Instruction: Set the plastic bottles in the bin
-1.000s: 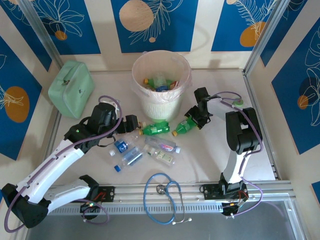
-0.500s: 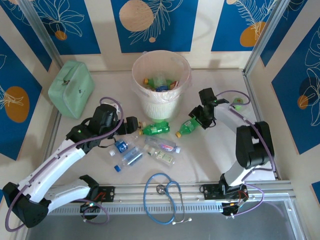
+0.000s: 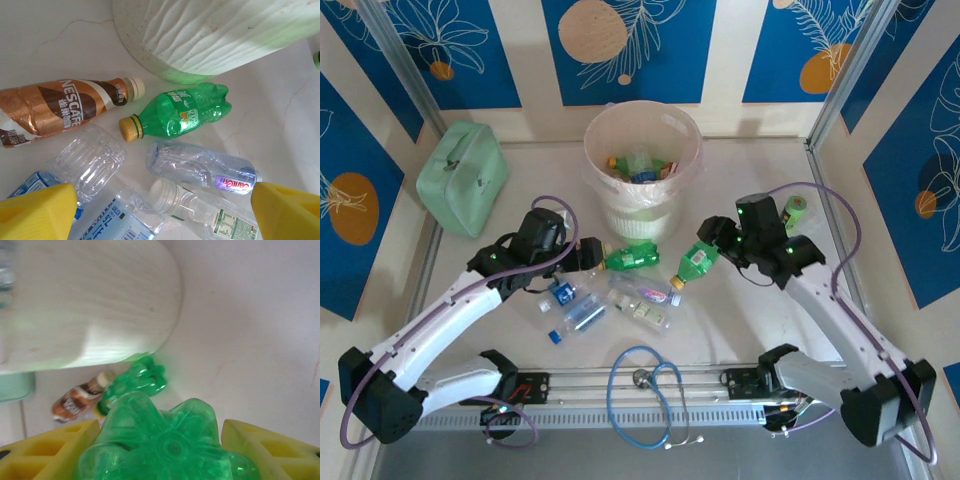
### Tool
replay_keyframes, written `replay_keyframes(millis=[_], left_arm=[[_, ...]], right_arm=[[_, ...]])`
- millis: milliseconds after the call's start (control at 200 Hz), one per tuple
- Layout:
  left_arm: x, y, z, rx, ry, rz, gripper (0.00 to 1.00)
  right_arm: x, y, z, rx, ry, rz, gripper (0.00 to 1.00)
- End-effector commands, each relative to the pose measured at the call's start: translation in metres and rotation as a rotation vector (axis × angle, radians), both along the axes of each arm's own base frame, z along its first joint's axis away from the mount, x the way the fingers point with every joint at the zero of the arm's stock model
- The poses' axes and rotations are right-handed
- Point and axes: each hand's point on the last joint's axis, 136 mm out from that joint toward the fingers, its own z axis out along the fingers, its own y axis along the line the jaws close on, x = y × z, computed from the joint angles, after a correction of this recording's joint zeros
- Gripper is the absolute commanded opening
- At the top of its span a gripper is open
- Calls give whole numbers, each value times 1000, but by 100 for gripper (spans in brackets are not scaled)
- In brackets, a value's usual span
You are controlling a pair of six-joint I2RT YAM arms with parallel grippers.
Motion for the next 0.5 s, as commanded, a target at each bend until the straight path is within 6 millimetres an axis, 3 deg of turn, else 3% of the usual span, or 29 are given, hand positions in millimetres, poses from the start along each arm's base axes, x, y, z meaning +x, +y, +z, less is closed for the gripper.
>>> replay_keyframes(millis=[0, 210, 495], left_arm=[[1, -7, 2, -40, 6, -14, 89], [-3, -9, 2, -55, 21, -27, 88], [-9, -3, 1, -39, 21, -24, 88]], right_arm=[[-6, 15, 53, 33, -153, 95, 58], [13, 39, 146, 87, -384, 164, 58], [68, 56, 215, 80, -532, 126, 59]])
